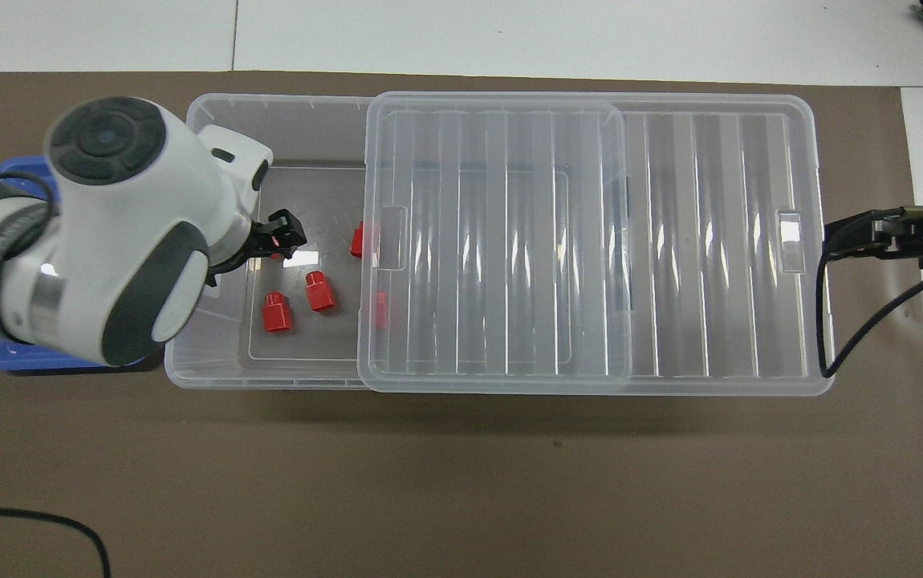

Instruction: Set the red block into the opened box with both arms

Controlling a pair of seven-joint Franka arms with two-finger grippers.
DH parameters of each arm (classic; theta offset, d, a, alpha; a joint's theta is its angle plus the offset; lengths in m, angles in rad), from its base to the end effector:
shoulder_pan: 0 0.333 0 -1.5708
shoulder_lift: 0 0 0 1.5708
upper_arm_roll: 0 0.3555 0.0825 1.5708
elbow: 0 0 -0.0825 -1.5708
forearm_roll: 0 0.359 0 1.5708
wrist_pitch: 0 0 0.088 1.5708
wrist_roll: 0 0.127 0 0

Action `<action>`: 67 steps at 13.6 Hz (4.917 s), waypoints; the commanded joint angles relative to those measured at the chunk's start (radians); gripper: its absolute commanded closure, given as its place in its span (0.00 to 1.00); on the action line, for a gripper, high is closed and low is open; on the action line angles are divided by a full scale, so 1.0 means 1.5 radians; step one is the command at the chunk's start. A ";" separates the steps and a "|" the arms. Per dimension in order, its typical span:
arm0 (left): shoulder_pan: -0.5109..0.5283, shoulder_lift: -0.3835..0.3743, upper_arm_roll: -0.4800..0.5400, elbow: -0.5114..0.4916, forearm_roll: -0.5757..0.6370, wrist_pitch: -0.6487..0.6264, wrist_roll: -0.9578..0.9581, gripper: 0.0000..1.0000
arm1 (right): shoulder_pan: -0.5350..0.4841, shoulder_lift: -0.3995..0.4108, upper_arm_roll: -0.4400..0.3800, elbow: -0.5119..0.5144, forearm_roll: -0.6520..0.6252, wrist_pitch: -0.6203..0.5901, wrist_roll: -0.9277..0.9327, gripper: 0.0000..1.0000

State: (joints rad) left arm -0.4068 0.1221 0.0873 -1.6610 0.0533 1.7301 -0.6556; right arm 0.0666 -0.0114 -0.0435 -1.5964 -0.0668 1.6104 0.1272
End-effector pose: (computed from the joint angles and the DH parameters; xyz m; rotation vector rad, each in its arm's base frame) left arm 0.5465 -0.1774 0.5498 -3.0206 -0.4966 0.0259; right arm 0.5298 0.0039 0.6424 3.0730 -0.1573 0.0466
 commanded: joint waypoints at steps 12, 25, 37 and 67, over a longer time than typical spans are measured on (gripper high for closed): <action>0.190 -0.151 0.002 0.013 -0.011 -0.143 0.334 0.02 | -0.142 0.058 0.002 -0.085 0.031 0.219 -0.134 0.96; 0.185 -0.144 -0.004 0.003 -0.009 -0.094 0.340 0.00 | -0.082 0.116 0.003 -0.126 0.035 0.312 -0.138 1.00; 0.193 -0.132 0.001 -0.006 -0.014 -0.083 0.340 0.00 | 0.071 0.111 0.019 -0.125 0.040 0.282 -0.119 1.00; 0.285 -0.112 -0.139 -0.007 -0.080 -0.054 0.338 0.00 | -0.040 0.015 0.018 -0.041 0.035 0.089 0.002 0.16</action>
State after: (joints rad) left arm 0.0047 -0.0259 -0.1115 -1.6566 -0.0525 1.6342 -0.1493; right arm 0.0260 0.0174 -0.0249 -1.6911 0.0020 1.7933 0.1249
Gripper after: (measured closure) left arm 0.000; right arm 0.194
